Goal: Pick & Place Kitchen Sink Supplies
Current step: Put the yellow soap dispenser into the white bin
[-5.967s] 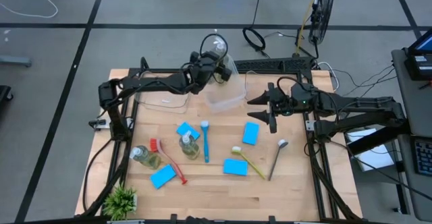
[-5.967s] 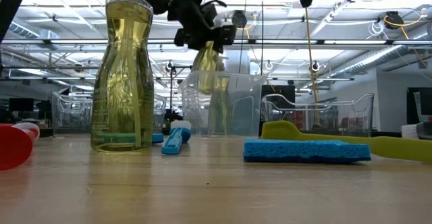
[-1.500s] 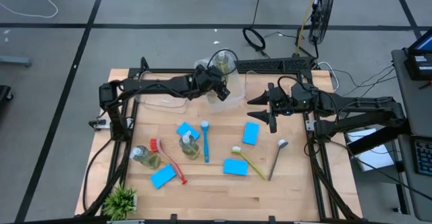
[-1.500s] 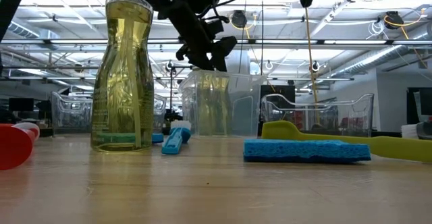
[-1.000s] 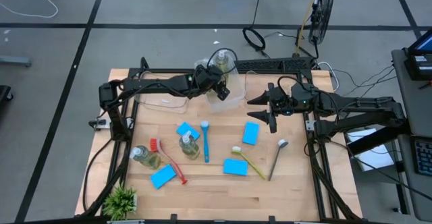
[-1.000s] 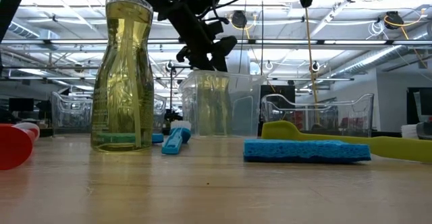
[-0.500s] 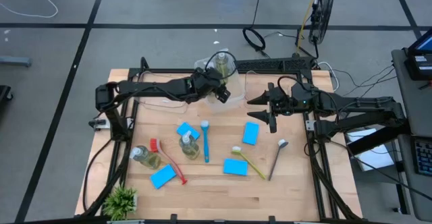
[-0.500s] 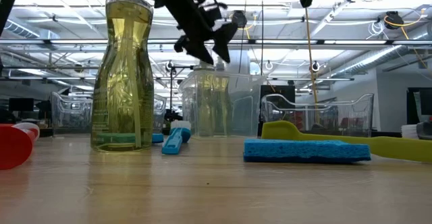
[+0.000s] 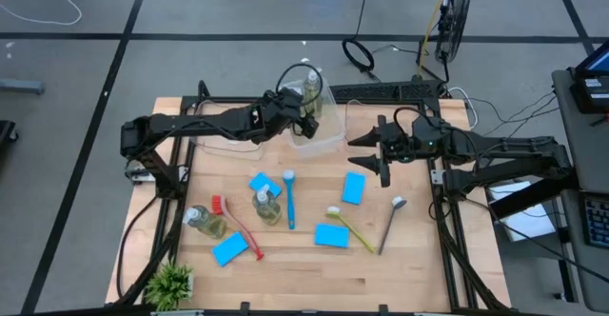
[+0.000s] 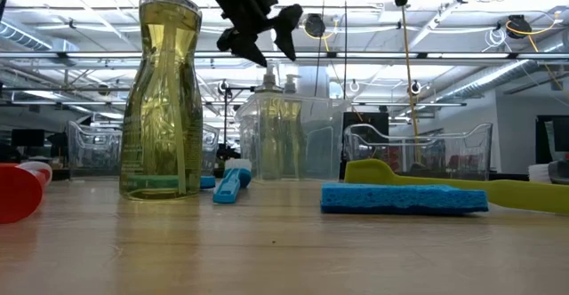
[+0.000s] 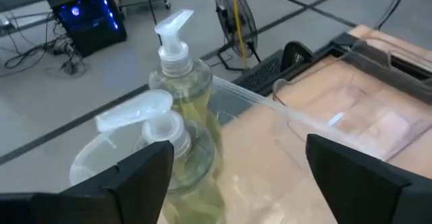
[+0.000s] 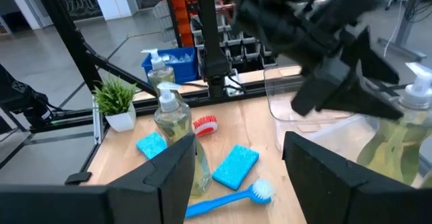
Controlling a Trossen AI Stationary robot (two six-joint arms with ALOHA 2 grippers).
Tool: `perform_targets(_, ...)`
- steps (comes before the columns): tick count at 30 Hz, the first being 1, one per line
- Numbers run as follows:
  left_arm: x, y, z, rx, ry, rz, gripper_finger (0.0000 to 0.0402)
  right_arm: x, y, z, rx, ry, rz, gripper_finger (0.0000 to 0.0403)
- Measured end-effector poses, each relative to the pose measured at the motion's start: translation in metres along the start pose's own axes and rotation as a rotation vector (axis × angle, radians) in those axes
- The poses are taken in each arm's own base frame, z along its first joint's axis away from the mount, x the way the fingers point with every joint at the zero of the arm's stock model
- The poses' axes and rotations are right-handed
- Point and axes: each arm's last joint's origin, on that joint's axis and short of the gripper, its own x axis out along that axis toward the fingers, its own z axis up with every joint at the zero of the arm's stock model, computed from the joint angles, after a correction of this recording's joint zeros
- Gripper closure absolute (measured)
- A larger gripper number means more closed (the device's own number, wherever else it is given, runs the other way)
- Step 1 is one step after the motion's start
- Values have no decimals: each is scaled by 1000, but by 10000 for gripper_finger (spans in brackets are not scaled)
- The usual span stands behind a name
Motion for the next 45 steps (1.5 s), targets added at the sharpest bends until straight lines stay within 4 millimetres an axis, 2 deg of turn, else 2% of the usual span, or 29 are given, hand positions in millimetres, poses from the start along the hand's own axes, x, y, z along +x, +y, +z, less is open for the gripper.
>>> perform_targets(12, 18, 10, -2, -32, 28, 19, 27, 0, 0, 1, 0, -14, 3, 193)
perform_targets(18, 30, 16, -6, -32, 49, 42, 36, 0, 0, 1, 0, -15, 3, 193)
perform_targets(26, 36, 19, -7, -34, 53, 58, 63, 0, 0, 1, 0, -15, 1, 193)
perform_targets(33, 35, 20, -7, -29, 42, 94, 118, 0, 0, 1, 0, -15, -1, 193)
perform_targets(45, 36, 23, -6, 10, 40, 112, 293, 0, 0, 1, 3, -15, -1, 193)
